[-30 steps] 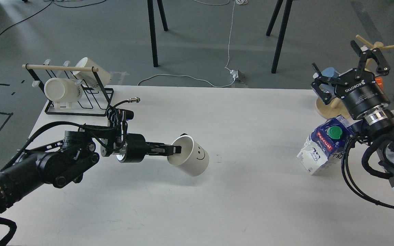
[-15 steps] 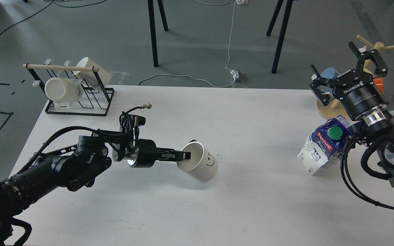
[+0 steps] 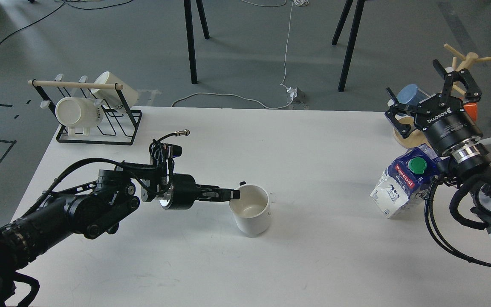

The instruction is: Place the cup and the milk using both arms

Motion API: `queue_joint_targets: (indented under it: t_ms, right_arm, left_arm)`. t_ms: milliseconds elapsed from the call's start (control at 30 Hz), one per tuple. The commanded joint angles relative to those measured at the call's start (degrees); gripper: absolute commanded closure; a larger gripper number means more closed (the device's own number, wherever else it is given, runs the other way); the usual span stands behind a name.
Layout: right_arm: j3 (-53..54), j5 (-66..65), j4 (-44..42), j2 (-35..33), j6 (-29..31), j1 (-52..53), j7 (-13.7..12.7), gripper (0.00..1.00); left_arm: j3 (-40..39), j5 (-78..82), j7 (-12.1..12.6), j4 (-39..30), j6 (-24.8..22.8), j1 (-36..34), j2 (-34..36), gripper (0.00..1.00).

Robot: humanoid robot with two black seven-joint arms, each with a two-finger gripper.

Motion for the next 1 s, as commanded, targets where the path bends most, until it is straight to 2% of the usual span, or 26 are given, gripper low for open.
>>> queue_joint_targets:
  t_ms: [0, 67, 167, 300, 433, 633, 833, 967]
  right_arm:
    - [0.85, 0.83, 1.09, 0.05, 0.0, 0.3, -0.16, 0.02]
    - [2.17, 2.58, 2.06, -0.57, 0.0, 0.39, -0.16, 0.02]
    - [3.84, 6.45, 2.24, -4.68, 0.0, 0.39, -0.34, 0.02]
    - [3.58, 6.64, 2.77, -13.82, 0.0, 0.13, -0.43, 0.02]
    - [3.23, 6.81, 1.72, -23.58, 0.0, -3.54, 0.1, 0.02]
    - [3.05, 7.69, -1.63, -31.76, 0.0, -13.91, 0.19, 0.02]
    - [2.62, 15.76, -0.93, -32.22, 0.0, -31.31, 0.8, 0.02]
    - [2.53, 17.18, -1.01, -26.42, 0.0, -39.23, 1.07, 0.02]
  left_arm:
    - [-1.2, -3.31, 0.0, -0.05, 0.0, 0.18, 0.43, 0.28]
    - [-2.17, -9.09, 0.0, -0.05, 0.0, 0.35, 0.87, 0.13]
    - [-2.26, -19.81, 0.0, 0.74, 0.0, 0.97, 3.67, 0.03]
    - [-2.26, -34.23, 0.0, 1.0, 0.0, 1.49, 8.68, 0.01]
    - [-2.35, -49.87, 0.0, 3.72, 0.0, 4.83, 12.29, 0.01]
    - [-2.35, -63.08, 0.0, 4.95, 0.0, 7.91, 14.49, 0.01]
    - [-2.87, -64.67, 0.0, 5.31, 0.0, 8.26, 14.41, 0.01]
    - [-2.87, -64.59, 0.0, 5.31, 0.0, 8.61, 14.49, 0.01]
